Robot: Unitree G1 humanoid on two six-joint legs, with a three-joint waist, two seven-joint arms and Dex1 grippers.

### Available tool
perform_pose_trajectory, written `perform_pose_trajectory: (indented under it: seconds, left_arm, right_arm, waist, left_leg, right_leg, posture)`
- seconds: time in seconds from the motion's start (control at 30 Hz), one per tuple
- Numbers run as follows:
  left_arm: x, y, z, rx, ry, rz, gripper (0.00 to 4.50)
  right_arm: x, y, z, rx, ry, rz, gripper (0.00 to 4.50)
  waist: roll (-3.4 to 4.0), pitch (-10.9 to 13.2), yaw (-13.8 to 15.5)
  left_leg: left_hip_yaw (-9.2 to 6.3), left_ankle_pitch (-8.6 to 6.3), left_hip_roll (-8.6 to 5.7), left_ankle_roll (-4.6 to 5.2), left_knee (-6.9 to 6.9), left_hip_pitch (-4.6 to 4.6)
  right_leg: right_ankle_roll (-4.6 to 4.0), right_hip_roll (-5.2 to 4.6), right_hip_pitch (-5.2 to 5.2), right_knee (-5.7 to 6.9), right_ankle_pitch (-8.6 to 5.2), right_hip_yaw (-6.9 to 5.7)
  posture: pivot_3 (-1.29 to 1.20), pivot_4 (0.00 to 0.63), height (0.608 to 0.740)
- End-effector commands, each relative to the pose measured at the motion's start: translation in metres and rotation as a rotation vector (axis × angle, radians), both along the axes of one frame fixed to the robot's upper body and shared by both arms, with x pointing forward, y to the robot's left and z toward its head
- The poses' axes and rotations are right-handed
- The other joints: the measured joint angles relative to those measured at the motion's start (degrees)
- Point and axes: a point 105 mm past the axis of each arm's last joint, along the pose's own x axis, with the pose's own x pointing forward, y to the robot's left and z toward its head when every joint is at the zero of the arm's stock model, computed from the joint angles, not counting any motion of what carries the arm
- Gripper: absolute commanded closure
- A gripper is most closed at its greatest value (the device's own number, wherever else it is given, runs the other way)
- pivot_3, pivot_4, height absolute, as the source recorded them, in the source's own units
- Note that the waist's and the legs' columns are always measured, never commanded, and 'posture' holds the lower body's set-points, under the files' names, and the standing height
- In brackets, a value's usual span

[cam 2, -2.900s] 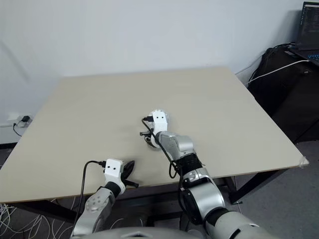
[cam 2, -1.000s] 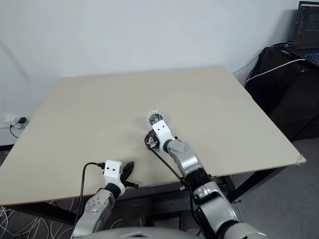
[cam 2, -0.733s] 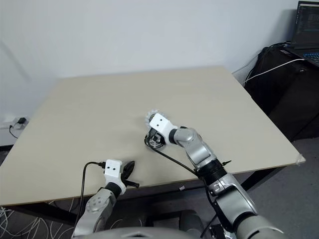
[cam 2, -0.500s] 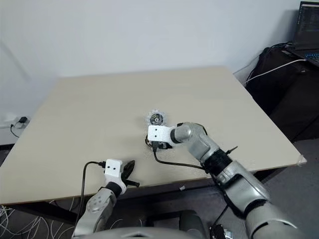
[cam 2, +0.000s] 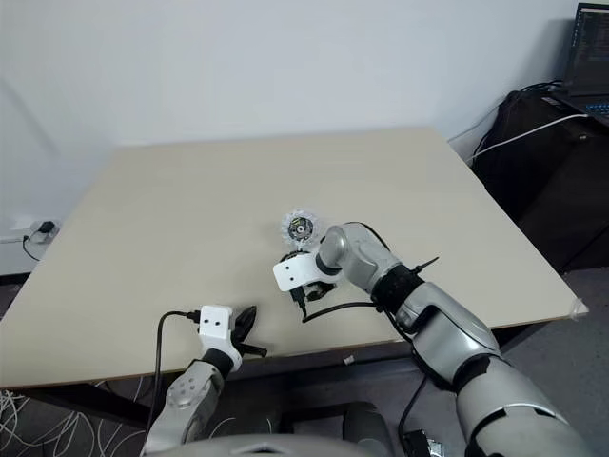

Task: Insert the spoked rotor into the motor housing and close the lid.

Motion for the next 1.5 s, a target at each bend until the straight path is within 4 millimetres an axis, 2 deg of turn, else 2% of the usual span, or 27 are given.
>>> perform_pose_trajectory:
  seconds: [0.03,0.3,0.6,0.87,1.1,1.27,1.33,1.5]
  left_arm:
    - [0.005,-0.001,0.011,-0.009,-0.052,0.009,4.50]
    - [0.004,-0.001,0.011,-0.012,-0.054,0.015,4.50]
    - [0.005,-0.001,0.011,-0.016,-0.056,0.021,4.50]
    - [0.005,0.000,0.011,-0.015,-0.058,0.032,4.50]
    - [0.005,0.000,0.011,-0.017,-0.058,0.032,4.50]
    - [0.005,-0.001,0.011,-0.021,-0.058,0.028,4.50]
    - [0.005,-0.002,0.010,-0.025,-0.056,0.029,4.50]
    - [0.006,-0.005,0.009,-0.036,-0.049,0.013,4.50]
  right_arm:
    - [0.010,0.001,0.010,-0.007,-0.032,0.001,1.93]
    - [0.018,-0.006,0.008,-0.038,-0.034,-0.024,1.93]
    - [0.023,-0.003,0.005,-0.049,-0.034,-0.043,1.93]
    - [0.025,0.002,0.002,-0.038,-0.049,-0.050,4.42]
    - [0.026,0.002,0.002,0.018,-0.051,-0.089,4.43]
    - [0.026,0.010,0.019,0.255,0.026,-0.284,4.43]
    - [0.022,0.005,0.026,0.306,0.063,-0.348,4.43]
    - [-0.004,-0.028,0.040,0.358,0.187,-0.537,4.43]
  waist:
    - [0.00,0.0,0.0]
    - [0.01,0.0,0.0]
    - [0.02,0.0,-0.1]
    - [0.04,0.0,-0.1]
    - [0.04,0.0,-0.3]
    - [0.03,0.0,-0.3]
    - [0.03,0.0,-0.1]
    - [0.02,0.0,0.9]
  left_leg:
    - [0.00,-0.01,0.00,-0.02,0.00,0.00]
    - [0.00,-0.03,0.00,-0.08,0.00,0.00]
    - [0.00,-0.03,-0.01,-0.09,-0.01,0.00]
    - [-0.01,-0.02,-0.01,-0.11,-0.03,0.03]
    - [-0.01,0.03,0.00,-0.26,0.00,0.08]
    - [-0.01,0.05,0.01,-0.25,0.01,0.14]
    - [-0.01,0.10,0.01,-0.16,0.01,0.10]
    - [-0.10,0.09,-0.06,-0.10,0.03,-0.14]
  right_leg:
    - [0.00,0.00,0.00,0.00,0.00,0.00]
    - [-0.04,0.01,-0.02,0.03,0.02,0.00]
    - [-0.09,0.01,-0.04,0.05,0.07,0.00]
    - [-0.09,0.02,-0.04,0.08,0.07,0.00]
    - [-0.14,0.03,-0.03,0.18,0.07,0.01]
    - [-0.15,0.05,0.00,0.27,0.06,0.03]
    - [-0.14,0.04,-0.06,0.31,0.07,0.04]
    - [-0.14,-0.02,-0.26,0.31,0.06,-0.01]
  posture:
    - [0.00,0.000,0.740]
    - [0.00,0.000,0.740]
    - [0.00,0.000,0.740]
    - [0.00,0.000,0.740]
    - [0.00,0.000,0.740]
    - [0.00,0.000,0.740]
    - [0.00,0.000,0.740]
    - [0.00,0.000,0.740]
